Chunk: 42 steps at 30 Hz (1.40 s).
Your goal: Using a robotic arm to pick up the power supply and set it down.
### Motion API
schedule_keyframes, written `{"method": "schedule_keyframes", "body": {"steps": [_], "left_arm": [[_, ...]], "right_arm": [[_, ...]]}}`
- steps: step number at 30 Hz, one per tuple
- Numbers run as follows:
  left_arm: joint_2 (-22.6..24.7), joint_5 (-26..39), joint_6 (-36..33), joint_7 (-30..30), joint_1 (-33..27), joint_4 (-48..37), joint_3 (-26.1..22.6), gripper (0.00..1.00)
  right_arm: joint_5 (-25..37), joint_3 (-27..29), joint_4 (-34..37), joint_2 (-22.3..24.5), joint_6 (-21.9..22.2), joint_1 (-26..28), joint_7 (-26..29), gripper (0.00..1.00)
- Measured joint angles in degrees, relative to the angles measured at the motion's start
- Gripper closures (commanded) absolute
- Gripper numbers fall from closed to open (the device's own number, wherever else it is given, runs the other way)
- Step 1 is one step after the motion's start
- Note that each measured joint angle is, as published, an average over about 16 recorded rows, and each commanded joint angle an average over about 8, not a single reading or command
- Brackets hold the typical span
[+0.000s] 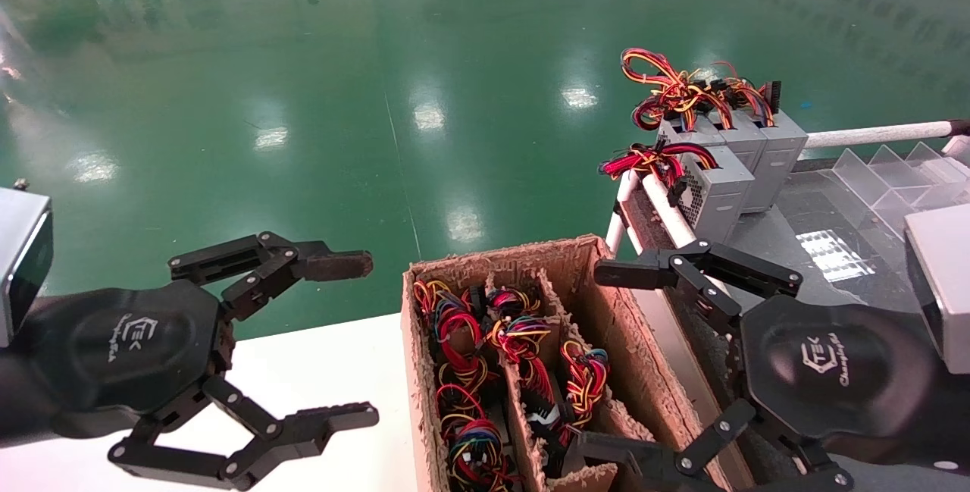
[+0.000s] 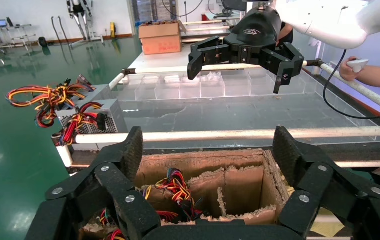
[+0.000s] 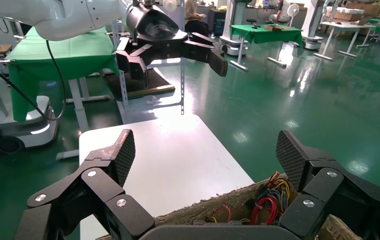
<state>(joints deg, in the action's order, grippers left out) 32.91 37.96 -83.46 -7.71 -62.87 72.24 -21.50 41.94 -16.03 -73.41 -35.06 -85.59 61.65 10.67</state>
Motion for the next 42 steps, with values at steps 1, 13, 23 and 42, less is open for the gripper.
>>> {"method": "schedule_keyframes", "body": {"steps": [1, 13, 23, 42], "left_arm": [[0.0, 0.0, 0.0, 0.0, 0.0, 0.0, 0.0, 1.0], [0.0, 0.0, 0.0, 0.0, 0.0, 0.0, 0.0, 1.0], [0.0, 0.0, 0.0, 0.0, 0.0, 0.0, 0.0, 1.0], [0.0, 0.0, 0.0, 0.0, 0.0, 0.0, 0.0, 0.25]], "right_arm": [[0.0, 0.0, 0.0, 0.0, 0.0, 0.0, 0.0, 0.0], [0.0, 0.0, 0.0, 0.0, 0.0, 0.0, 0.0, 0.0], [0.0, 0.0, 0.0, 0.0, 0.0, 0.0, 0.0, 0.0], [0.0, 0.0, 0.0, 0.0, 0.0, 0.0, 0.0, 0.0]]}}
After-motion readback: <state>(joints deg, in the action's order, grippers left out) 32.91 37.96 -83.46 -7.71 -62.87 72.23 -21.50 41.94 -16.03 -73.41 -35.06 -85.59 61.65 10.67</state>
